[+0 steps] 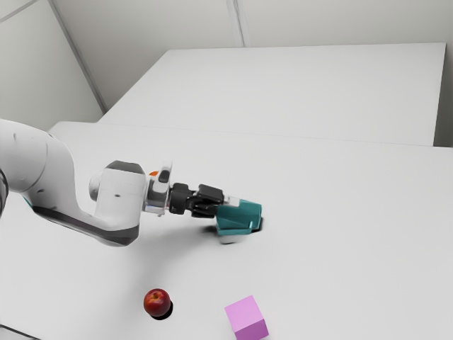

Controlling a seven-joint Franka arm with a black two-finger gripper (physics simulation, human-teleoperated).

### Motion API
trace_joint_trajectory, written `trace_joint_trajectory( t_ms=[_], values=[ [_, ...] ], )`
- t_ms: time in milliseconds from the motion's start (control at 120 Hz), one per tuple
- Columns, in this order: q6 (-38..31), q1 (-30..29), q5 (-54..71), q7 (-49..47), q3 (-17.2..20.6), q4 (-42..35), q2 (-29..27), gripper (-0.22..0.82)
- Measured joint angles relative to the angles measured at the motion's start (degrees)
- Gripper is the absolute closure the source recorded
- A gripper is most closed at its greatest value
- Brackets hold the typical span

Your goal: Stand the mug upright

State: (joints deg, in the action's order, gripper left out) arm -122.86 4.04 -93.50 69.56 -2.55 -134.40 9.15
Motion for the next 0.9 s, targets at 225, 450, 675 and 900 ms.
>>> trace_joint_trajectory(
  t_ms=[225,450,675,900],
  values=[
    [0.0,0.1,-0.1,2.1,0.0,0.0,-0.1,0.65],
    [-0.4,0.1,-0.1,3.7,0.0,0.0,-0.6,0.75],
    [-0.6,0.7,-0.1,4.9,-0.1,-0.6,-3.2,0.76],
    [-1.1,1.2,0.8,5.4,-0.1,-0.8,-7.0,0.77]
  ],
)
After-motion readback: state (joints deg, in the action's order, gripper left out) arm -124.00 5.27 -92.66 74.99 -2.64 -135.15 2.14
